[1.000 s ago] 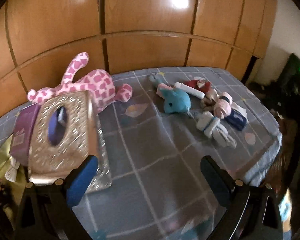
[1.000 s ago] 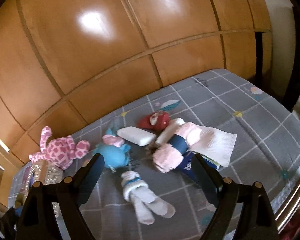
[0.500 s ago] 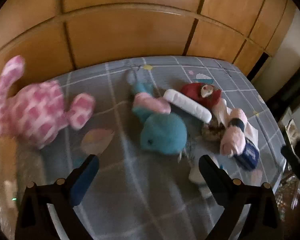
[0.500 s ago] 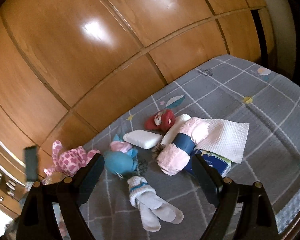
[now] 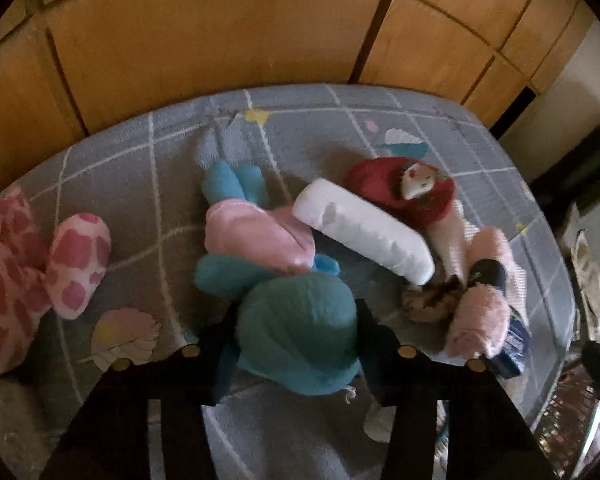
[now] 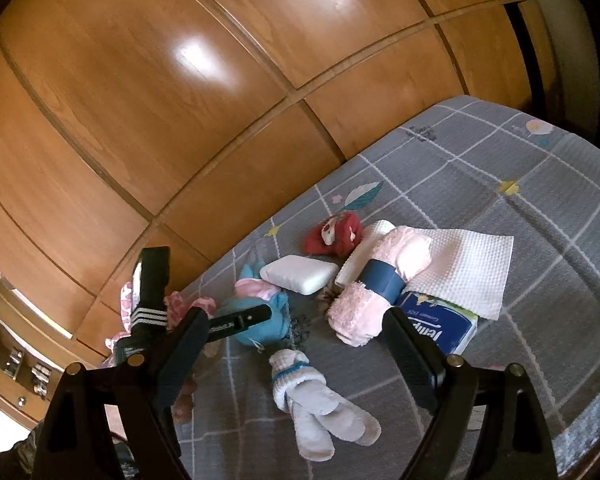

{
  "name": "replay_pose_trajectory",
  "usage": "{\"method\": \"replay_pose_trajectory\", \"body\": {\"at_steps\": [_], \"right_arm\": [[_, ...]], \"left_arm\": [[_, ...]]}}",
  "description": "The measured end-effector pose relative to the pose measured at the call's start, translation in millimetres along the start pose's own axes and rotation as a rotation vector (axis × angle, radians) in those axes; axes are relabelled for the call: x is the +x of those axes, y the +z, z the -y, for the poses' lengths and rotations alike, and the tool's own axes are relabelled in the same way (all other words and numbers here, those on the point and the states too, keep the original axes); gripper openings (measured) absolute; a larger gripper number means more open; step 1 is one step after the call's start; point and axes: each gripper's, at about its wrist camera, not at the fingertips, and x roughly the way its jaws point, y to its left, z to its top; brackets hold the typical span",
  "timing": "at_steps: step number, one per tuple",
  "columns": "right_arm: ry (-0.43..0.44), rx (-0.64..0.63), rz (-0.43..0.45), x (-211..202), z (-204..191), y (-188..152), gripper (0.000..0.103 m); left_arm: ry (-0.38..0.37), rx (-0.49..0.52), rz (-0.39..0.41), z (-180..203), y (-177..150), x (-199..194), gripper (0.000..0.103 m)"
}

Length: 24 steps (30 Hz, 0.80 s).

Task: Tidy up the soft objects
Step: 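Move both tools back to the pile and grasp the blue plush with the left tool, then carry the blue plush to the gold tray with the left tool while the right grasps the white socks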

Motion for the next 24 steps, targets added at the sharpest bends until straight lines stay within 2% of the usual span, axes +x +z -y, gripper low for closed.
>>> {"method": "replay_pose_trajectory", "body": {"at_steps": [11,17,24], "right_arm": [[-0.036,-0.03,-0.007,3.2,-5.3,-2.9,0.09],[-0.064,-0.049,-0.011,4.4,-8.3,-5.1,0.09],[-0.099,-0.072,-0.015,5.3,-11.8,-7.5,0.09]], "left_arm": [[0.006,0.046,0.05,-18.6,3.4,-68.7,0.051],[0.059,-0.005,0.188,-47.7,29.9,-125.0,0.051],[0.192,-0.152,0.329,-120.9,34.5,-195.2,0.051]]}}
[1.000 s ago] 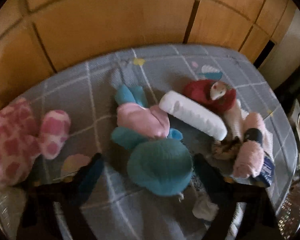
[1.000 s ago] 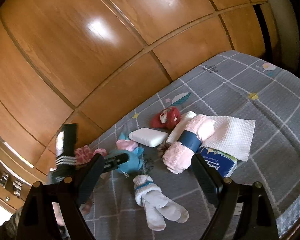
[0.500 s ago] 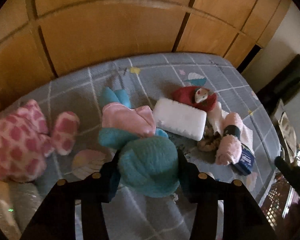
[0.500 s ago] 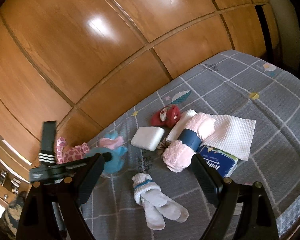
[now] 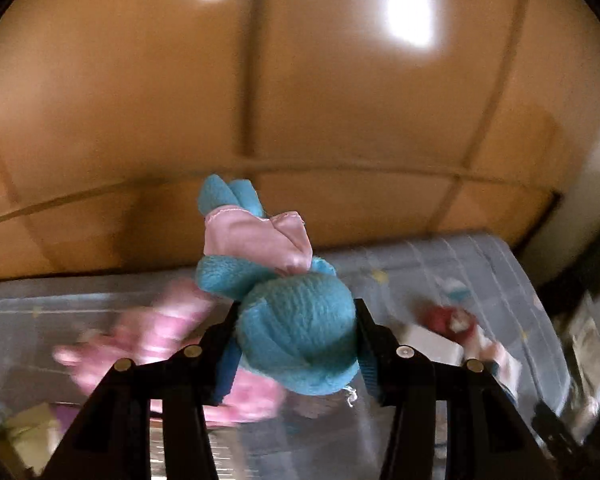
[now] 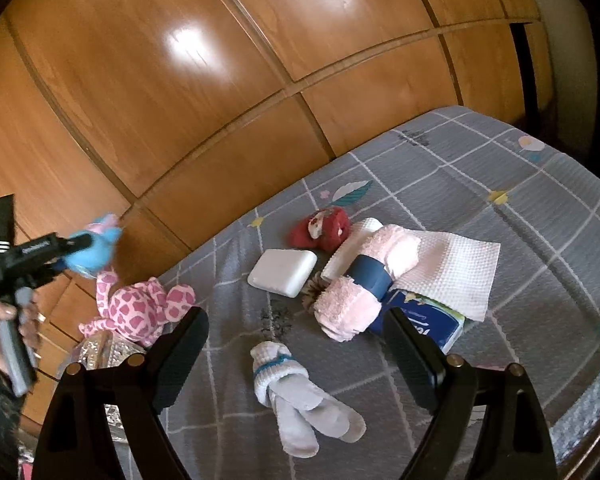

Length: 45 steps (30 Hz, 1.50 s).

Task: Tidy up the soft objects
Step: 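Carry the blue plush to the gold tray with the left tool while the right grasps the white socks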

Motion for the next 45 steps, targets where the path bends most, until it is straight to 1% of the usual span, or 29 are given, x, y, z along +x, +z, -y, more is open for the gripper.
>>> {"method": "replay_pose_trajectory", "body": {"at_steps": [3,4,5,6,8,11,15,17,21,23,25,28,30,32,34,35,36,37,39,41,43,45], "right_arm": [[-0.006,-0.008,-0.003,0.8,-1.0,-0.2,0.09],[-0.009,-0.01,-0.004,1.3,-1.3,-0.2,0.09],[-0.011,-0.012,-0.005,1.6,-1.4,-0.3,0.09],[-0.013,-0.013,-0.006,2.0,-1.8,-0.3,0.09],[-0.018,-0.016,-0.01,2.9,-1.9,-0.3,0.09],[-0.023,-0.026,-0.022,5.4,-3.5,-0.7,0.09],[-0.039,-0.05,-0.055,11.7,-7.1,-2.3,0.09],[-0.054,-0.068,-0.077,15.5,-10.4,-3.3,0.09],[-0.086,-0.118,-0.127,24.3,-19.1,-7.7,0.09],[-0.098,-0.142,-0.146,28.1,-22.3,-9.5,0.09],[-0.111,-0.174,-0.182,34.6,-26.9,-12.6,0.09],[-0.114,-0.211,-0.244,44.5,-31.4,-16.7,0.09],[-0.11,-0.226,-0.293,52.6,-33.0,-18.9,0.09],[-0.11,-0.234,-0.328,58.3,-33.8,-21.2,0.09],[-0.115,-0.25,-0.368,64.5,-35.9,-24.7,0.09],[-0.119,-0.26,-0.384,67.2,-37.3,-26.7,0.09],[-0.129,-0.273,-0.4,70.3,-39.1,-29.1,0.09],[-0.144,-0.294,-0.416,74.1,-41.7,-32.4,0.09],[-0.163,-0.321,-0.437,80.1,-45.4,-36.7,0.09],[-0.202,-0.365,-0.455,88.7,-50.0,-42.1,0.09],[-0.226,-0.389,-0.462,95.7,-52.9,-44.5,0.09],[-0.251,-0.409,-0.472,104.8,-53.8,-47.4,0.089]], "left_arm": [[0.076,-0.08,0.036,-49.1,4.0,-19.5,0.051],[0.113,-0.113,0.051,-70.6,3.5,-29.2,0.051],[0.131,-0.127,0.057,-81.0,2.6,-33.6,0.051],[0.161,-0.152,0.066,-100.7,-0.4,-42.4,0.051],[0.201,-0.182,0.073,-124.9,-7.7,-52.7,0.051],[0.249,-0.224,0.074,-161.0,-29.6,-70.4,0.051],[0.261,-0.279,0.076,-193.5,-75.2,-91.1,0.051],[0.25,-0.33,0.079,-206.0,-106.3,-103.3,0.051],[0.239,-0.425,0.077,-222.3,-147.6,-118.1,0.051],[0.247,-0.445,0.077,-230.3,-169.2,-126.2,0.051],[0.248,-0.461,0.07,-236.1,-190.2,-133.4,0.051],[0.254,-0.479,0.036,-244.3,-221.9,-132.0,0.051],[0.267,-0.488,0.021,-252.8,-234.3,-126.8,0.051],[0.271,-0.502,0.013,-262.1,-241.3,-124.2,0.053],[0.311,-0.511,0.012,-272.8,-243.8,-119.7,0.055],[0.334,-0.516,0.014,-278.9,-243.2,-118.4,0.058],[0.342,-0.52,0.019,-282.3,-242.7,-118.0,0.064],[0.354,-0.528,0.027,-286.4,-241.8,-119.4,0.067],[0.372,-0.549,0.038,-291.9,-241.7,-121.9,0.08],[0.36,-0.569,0.049,-295.6,-243.5,-123.4,0.088],[0.362,-0.578,0.047,-293.1,-248.8,-127.0,0.088],[0.366,-0.557,0.049,-284.0,-254.8,-132.3,0.088]]}}
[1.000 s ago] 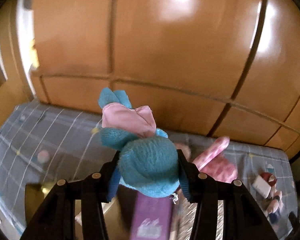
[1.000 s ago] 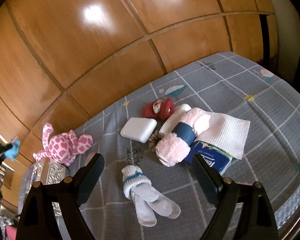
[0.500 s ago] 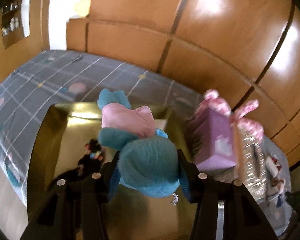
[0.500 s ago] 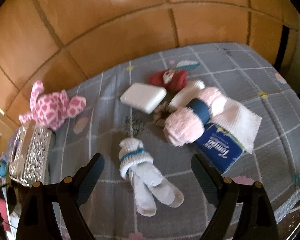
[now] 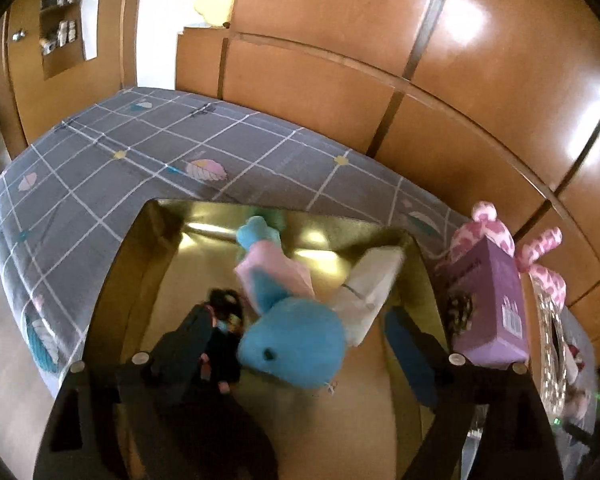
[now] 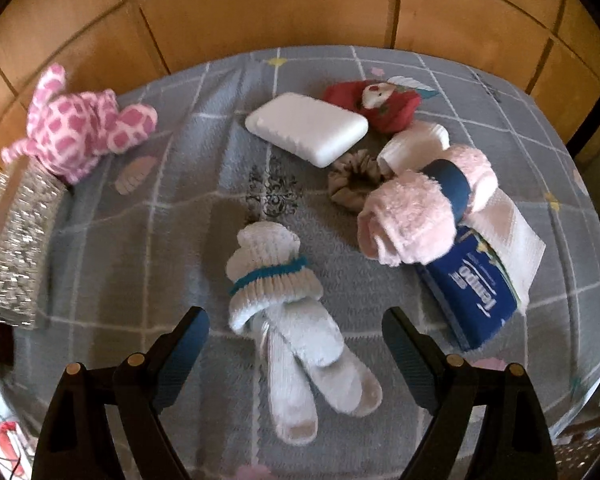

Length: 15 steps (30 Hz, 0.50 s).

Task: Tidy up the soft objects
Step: 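Carry the blue plush to the gold tray with the left tool while the right grasps the white socks, then carry the white socks to the gold tray with the right tool and release them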

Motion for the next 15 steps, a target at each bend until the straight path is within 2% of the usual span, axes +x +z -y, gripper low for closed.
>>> {"method": "replay_pose_trajectory", "body": {"at_steps": [1,4,5,6,8,15], "right_arm": [[-0.024,-0.012,-0.01,6.3,-2.0,1.1,0.088],[-0.075,-0.051,-0.041,19.2,-7.1,0.5,0.069],[-0.078,-0.058,-0.049,21.1,-8.2,-0.6,0.054],[-0.086,-0.064,-0.048,21.2,-8.9,-1.2,0.047],[-0.088,-0.066,-0.043,20.9,-9.5,-1.9,0.04],[-0.034,0.009,-0.067,23.0,2.6,0.8,0.04]], "left_arm": [[0.001,0.007,0.004,1.7,-2.0,-2.8,0.088],[-0.026,0.033,0.022,8.5,-18.7,-18.6,0.088],[-0.03,0.042,0.024,10.8,-22.2,-21.7,0.088],[-0.038,0.059,0.033,15.6,-30.0,-27.5,0.088],[-0.054,0.081,0.036,22.4,-41.5,-34.7,0.088],[-0.089,0.151,-0.012,52.4,-84.8,-44.7,0.088]]}}
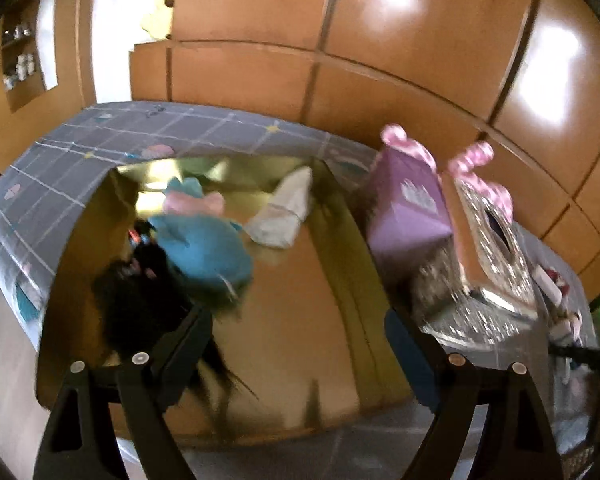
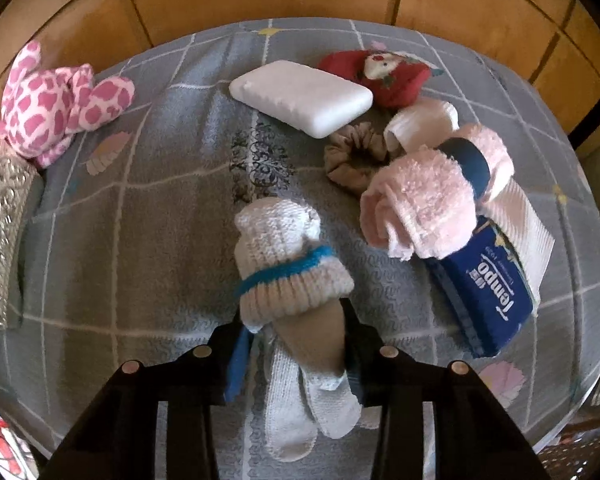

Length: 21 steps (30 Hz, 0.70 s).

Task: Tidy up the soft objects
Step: 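Carry the white socks to the gold tray with the right tool and release them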

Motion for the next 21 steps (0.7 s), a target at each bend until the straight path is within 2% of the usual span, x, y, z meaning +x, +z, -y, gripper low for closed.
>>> {"method": "replay_pose_trajectory", "body": {"at_steps": [5,10,15,21], "right_arm": [[0.037,0.065,0.006,-6.8,14.1,5.2,0.037],[0.083,0.137,0.076,-29.6,12.0,24.2,0.037],[0.084,0.109,0.097,-36.5,-25.7,55.8,0.037],[0.115,0.029,0.146,-53.7,-103.5,93.5,0.037]], "left_arm": [[-0.024,0.045,-0.026,15.9,-14.6,-0.7,0.088],[-0.026,0.051,-0.038,16.2,-22.0,-2.1,0.088],[-0.025,0.049,-0.041,12.2,-24.4,-5.3,0.089],[-0.011,0.029,-0.042,1.9,-25.2,-9.0,0.091]]}}
